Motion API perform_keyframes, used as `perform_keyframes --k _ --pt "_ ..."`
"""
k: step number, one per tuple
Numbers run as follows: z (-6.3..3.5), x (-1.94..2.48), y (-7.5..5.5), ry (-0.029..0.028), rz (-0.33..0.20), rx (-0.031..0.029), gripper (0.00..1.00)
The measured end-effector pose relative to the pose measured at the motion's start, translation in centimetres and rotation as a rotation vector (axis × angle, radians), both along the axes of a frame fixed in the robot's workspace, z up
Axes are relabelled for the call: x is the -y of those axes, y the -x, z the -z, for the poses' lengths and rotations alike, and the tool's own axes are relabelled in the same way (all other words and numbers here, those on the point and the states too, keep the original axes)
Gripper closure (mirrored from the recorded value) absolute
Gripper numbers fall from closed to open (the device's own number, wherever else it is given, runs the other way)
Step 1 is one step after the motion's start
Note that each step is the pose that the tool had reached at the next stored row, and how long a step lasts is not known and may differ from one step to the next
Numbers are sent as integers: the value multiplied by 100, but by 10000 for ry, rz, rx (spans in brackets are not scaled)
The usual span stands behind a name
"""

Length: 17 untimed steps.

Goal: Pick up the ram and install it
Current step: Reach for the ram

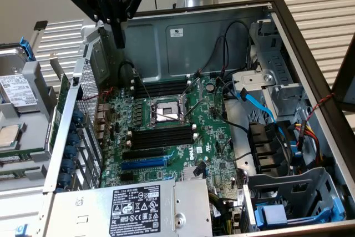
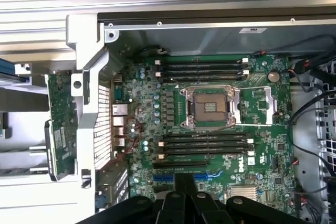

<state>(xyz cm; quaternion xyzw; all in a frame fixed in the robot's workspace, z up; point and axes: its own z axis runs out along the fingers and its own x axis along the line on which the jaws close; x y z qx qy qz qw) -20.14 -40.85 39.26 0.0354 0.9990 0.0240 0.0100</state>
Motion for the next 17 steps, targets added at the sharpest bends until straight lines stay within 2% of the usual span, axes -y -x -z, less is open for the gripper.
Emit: perform_keyframes --k 17 --pt "0 36 751 -1 0 0 89"
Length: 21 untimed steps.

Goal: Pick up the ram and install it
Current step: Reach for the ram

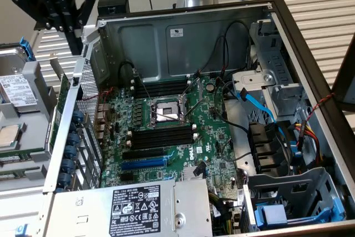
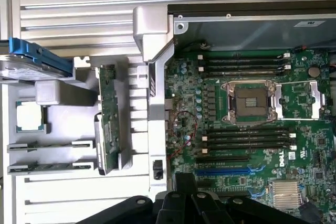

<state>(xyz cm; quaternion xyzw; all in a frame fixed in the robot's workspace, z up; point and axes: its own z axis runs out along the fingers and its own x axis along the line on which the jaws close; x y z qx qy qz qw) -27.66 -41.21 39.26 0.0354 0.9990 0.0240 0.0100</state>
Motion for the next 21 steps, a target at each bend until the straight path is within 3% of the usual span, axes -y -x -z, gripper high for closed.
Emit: perform_keyframes --k 5,12,16,21 --pt "0 15 229 -1 0 -18 89" --pt "3 44 548 -5 0 -104 89" --pt "8 54 729 -5 0 -203 89" --pt "18 62 955 -5 1 -382 89"
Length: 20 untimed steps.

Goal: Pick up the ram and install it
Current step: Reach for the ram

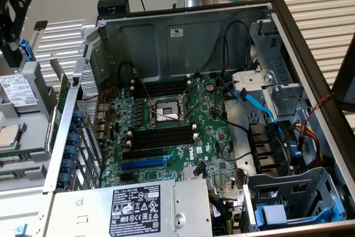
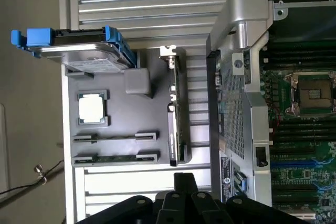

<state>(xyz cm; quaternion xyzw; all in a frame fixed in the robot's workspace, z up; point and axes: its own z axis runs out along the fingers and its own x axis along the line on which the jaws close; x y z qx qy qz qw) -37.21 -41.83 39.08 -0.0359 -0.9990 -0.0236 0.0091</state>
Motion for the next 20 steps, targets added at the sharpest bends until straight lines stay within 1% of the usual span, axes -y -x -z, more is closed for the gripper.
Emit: perform_keyframes --k 11,15,20 --pt "32 2 500 0 -1 -361 89" --pt "40 3 669 -1 -1 -533 89" --pt "50 5 833 -3 -1 -777 89"
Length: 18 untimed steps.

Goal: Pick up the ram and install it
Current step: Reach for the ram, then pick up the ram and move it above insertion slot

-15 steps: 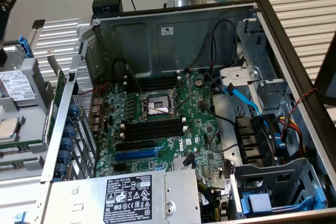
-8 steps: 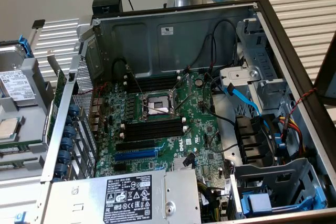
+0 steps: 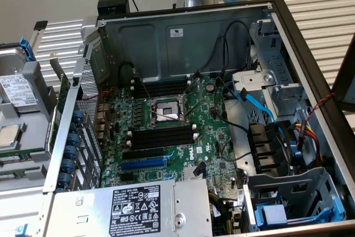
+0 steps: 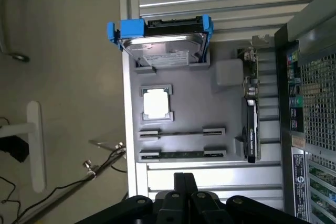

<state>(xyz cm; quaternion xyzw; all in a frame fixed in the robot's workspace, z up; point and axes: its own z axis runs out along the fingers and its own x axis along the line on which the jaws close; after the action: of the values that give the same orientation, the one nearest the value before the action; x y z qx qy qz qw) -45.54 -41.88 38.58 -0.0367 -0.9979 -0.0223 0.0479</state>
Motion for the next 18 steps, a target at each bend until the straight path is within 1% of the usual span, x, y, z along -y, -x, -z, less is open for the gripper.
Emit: perform_keyframes --k 1,2,5,16,17,18 --pt "2 0 14 -1 1 -40 89" --pt "3 0 16 -1 0 -54 89" --pt "2 0 17 -1 0 -58 89" --pt "3 0 17 -1 1 -58 89" --pt "2 0 19 0 0 -47 89" --pt "3 -1 25 -2 2 -13 89"
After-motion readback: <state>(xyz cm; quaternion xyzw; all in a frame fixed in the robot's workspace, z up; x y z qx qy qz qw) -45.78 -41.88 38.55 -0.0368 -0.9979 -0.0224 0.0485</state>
